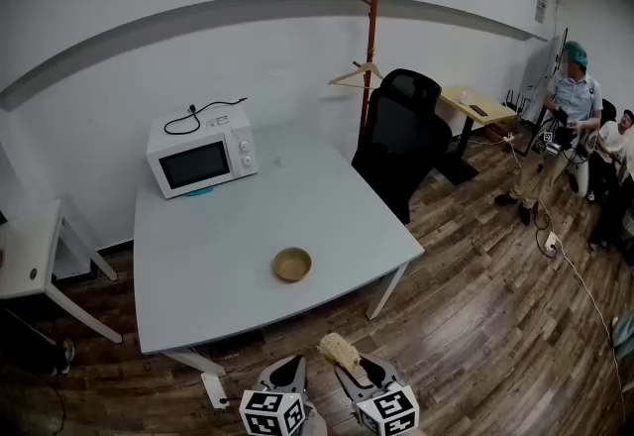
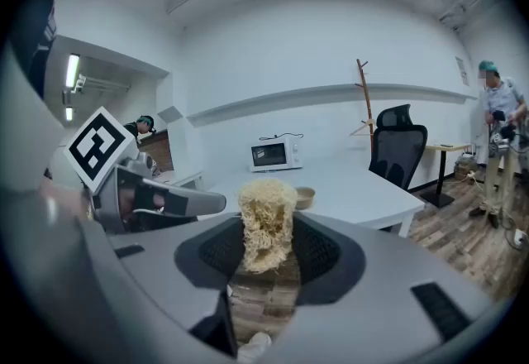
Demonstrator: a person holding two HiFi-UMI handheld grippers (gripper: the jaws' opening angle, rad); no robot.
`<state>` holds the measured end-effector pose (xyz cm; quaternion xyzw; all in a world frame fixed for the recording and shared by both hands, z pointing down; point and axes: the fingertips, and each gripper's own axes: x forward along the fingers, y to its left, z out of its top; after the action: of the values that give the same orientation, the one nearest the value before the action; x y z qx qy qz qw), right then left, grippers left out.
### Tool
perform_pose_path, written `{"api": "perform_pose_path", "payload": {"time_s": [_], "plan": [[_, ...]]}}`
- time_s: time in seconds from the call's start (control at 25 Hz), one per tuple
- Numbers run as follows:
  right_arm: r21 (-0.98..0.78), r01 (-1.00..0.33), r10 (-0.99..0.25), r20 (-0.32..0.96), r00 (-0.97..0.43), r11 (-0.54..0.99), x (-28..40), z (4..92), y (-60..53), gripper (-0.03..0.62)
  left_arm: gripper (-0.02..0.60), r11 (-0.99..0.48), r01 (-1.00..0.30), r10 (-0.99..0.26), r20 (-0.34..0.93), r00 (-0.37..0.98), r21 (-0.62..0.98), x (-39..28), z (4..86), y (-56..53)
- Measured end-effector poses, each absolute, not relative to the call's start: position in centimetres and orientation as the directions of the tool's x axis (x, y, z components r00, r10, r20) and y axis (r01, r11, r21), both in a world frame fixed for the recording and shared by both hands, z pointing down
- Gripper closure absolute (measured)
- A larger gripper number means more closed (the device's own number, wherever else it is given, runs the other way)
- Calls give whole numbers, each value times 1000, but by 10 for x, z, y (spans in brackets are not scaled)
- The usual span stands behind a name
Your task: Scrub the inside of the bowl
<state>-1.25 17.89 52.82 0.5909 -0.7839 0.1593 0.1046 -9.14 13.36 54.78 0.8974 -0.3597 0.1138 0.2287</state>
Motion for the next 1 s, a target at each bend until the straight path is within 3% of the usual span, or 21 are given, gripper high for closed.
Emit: {"api": "perform_pose_path", "payload": {"time_s": [0.28, 1.0], "plan": [[-142, -957, -899, 330, -288, 254, -20, 525, 247, 422, 563, -623, -714, -598, 396, 697, 318, -111, 547, 209], [-109, -946, -910, 260, -324, 305, -37, 511, 283, 422, 563, -602, -745, -659, 348, 666, 286, -127, 526, 237]]}}
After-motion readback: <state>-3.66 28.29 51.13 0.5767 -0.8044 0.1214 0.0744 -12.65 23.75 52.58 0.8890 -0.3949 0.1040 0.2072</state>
